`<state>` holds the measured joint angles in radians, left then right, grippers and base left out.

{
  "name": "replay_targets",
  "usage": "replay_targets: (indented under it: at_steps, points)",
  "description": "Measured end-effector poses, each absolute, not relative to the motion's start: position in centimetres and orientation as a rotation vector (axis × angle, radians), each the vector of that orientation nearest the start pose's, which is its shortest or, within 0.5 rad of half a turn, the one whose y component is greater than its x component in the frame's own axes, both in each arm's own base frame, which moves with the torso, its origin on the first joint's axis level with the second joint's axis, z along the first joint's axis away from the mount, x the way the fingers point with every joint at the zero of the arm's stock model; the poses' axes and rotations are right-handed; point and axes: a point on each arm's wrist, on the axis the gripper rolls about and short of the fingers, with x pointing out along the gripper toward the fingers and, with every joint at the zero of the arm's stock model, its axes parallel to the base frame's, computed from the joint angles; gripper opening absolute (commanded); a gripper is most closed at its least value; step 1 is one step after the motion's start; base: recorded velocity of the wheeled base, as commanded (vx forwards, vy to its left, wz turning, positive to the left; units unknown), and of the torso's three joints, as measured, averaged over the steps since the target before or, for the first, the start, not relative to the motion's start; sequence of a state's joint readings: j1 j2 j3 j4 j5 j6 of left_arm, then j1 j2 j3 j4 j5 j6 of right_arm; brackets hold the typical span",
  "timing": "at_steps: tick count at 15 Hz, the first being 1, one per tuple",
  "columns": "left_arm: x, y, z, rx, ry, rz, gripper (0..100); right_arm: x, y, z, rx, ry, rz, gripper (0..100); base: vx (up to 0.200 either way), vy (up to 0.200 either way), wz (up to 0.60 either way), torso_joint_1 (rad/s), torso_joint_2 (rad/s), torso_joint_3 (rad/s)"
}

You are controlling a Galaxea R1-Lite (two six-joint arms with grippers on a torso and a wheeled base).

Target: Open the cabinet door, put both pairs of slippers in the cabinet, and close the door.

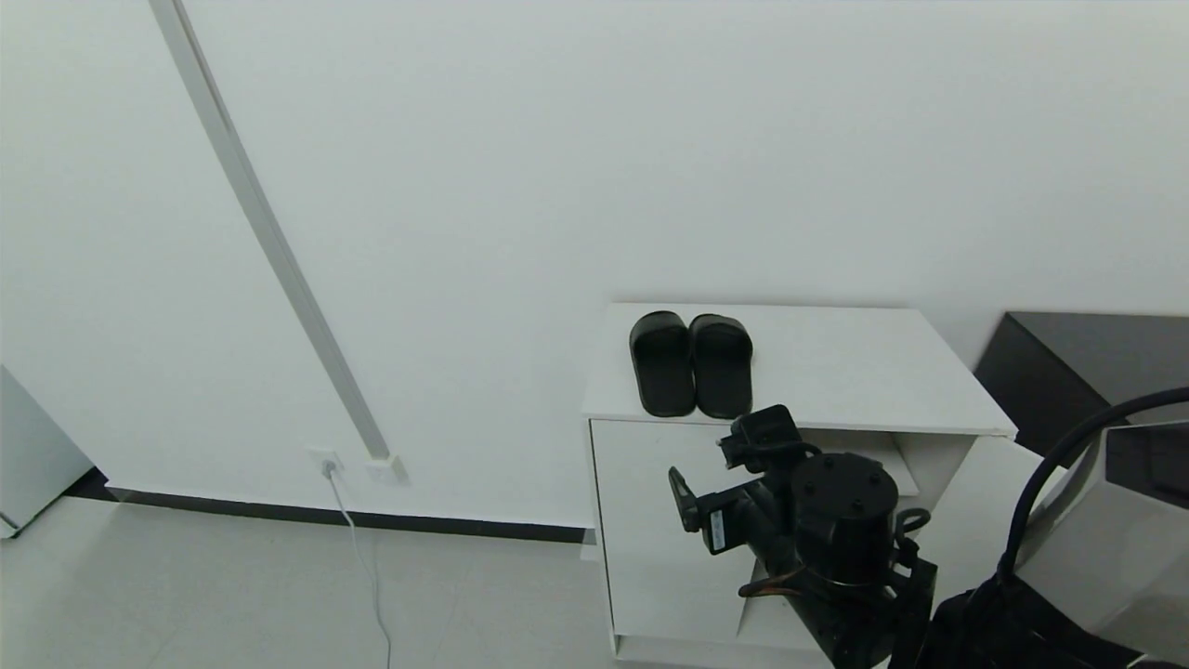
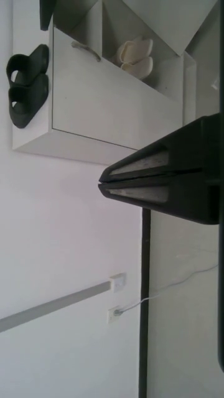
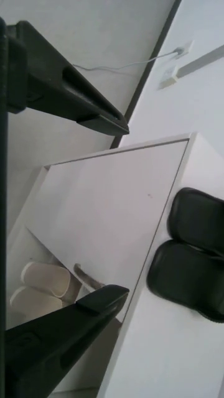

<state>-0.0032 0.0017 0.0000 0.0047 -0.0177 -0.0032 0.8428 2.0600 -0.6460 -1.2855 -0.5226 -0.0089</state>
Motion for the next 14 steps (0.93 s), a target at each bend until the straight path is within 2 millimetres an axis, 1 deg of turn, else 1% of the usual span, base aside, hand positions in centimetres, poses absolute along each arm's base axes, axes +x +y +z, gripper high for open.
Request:
replay_targets:
  at_steps: [4, 6, 9, 12, 14]
  points:
    - [-2.3, 0.0, 7.5, -0.003, 0.006, -0.022, 0, 23.7, 24.6, 9.1, -0.093, 0.102, 0.314, 100, 0.2, 0.0, 0.0, 0.002, 0.0, 0.0]
    - [-2.3, 0.0, 7.5, -0.003, 0.006, -0.022, 0, 23.8, 24.9, 9.0, -0.094, 0.114, 0.318, 100, 0.2, 0.0, 0.0, 0.0, 0.0, 0.005]
    - [-2.3, 0.0, 7.5, -0.003, 0.006, -0.021, 0, 24.4, 25.5, 8.5, -0.058, 0.203, 0.303, 100, 0.2, 0.0, 0.0, 0.004, 0.0, -0.001]
    - [-2.3, 0.0, 7.5, -0.005, 0.006, -0.022, 0, 25.7, 26.7, 9.2, 0.004, 0.271, 0.243, 100, 0.0, 0.0, 0.0, 0.0, 0.0, 0.0]
    - [-2.3, 0.0, 7.5, -0.006, 0.006, -0.021, 0, 27.4, 27.2, 9.8, 0.037, 0.261, 0.19, 100, 0.0, 0.0, 0.0, 0.0, 0.0, 0.0]
